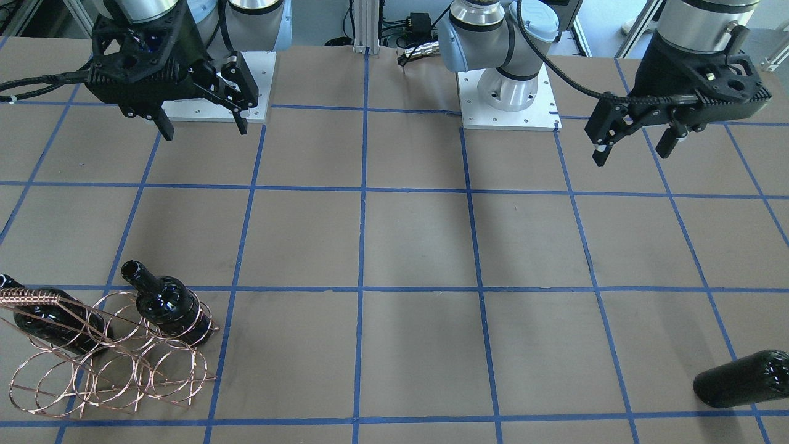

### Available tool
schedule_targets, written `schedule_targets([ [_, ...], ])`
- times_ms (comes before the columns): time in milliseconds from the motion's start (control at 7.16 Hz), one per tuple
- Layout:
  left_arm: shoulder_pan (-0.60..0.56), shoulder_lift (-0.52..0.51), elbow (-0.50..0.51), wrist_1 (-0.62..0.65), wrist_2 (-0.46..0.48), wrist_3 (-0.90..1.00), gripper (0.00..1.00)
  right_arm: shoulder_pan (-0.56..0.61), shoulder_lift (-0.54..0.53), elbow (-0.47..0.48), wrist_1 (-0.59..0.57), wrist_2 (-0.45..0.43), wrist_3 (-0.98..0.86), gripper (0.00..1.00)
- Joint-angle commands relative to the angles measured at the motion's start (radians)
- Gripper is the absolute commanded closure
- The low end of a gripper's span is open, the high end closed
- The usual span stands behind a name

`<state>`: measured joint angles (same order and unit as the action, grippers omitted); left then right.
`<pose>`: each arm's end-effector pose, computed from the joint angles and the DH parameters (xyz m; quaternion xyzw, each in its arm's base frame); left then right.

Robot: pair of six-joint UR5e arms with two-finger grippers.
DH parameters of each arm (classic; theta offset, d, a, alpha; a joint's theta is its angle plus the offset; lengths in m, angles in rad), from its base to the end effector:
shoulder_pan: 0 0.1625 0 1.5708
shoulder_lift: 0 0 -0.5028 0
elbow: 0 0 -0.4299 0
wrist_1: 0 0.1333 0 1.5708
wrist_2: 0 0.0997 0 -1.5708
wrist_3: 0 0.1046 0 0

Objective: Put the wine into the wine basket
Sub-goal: 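Swing the left gripper out past the table edge beside the left arm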

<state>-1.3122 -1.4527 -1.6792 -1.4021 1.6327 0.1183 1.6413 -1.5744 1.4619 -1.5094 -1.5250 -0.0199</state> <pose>0.0020 -0.5035 0.5809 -0.0725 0.9929 -0.0817 0.0470 0.1751 -0.5192 0.6143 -0.0457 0.9984 -0.0250 0.0235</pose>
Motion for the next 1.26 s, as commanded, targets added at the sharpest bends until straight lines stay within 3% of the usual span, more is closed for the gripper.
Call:
schedule_targets([
  [0,0.155,-0.023,-0.043,0.128,-0.002,0.191,0.02,0.000,-0.001,0.001,-0.002,0.002,0.000,0.00],
  [140,0.212,-0.044,-0.066,0.258,-0.077,0.308,0.01,0.002,-0.010,0.000,-0.002,0.002,0.000,0.00],
  [279,0.256,-0.067,-0.101,0.361,-0.083,0.427,0.01,0.002,-0.015,0.001,0.000,0.000,-0.005,0.00],
  [559,0.364,-0.153,-0.125,0.466,-0.118,0.526,0.01,0.002,-0.012,0.005,0.001,-0.003,-0.012,0.00],
  [838,0.419,-0.257,-0.122,0.657,-0.254,0.705,0.02,0.002,-0.018,0.029,-0.002,-0.011,-0.012,0.00],
  [978,0.451,-0.303,-0.117,0.725,-0.407,0.718,0.05,0.002,-0.022,0.032,0.000,-0.014,-0.012,0.00],
  [1118,0.477,-0.342,-0.113,0.789,-0.477,0.771,0.04,0.000,-0.021,0.038,-0.005,-0.012,-0.014,0.00],
])
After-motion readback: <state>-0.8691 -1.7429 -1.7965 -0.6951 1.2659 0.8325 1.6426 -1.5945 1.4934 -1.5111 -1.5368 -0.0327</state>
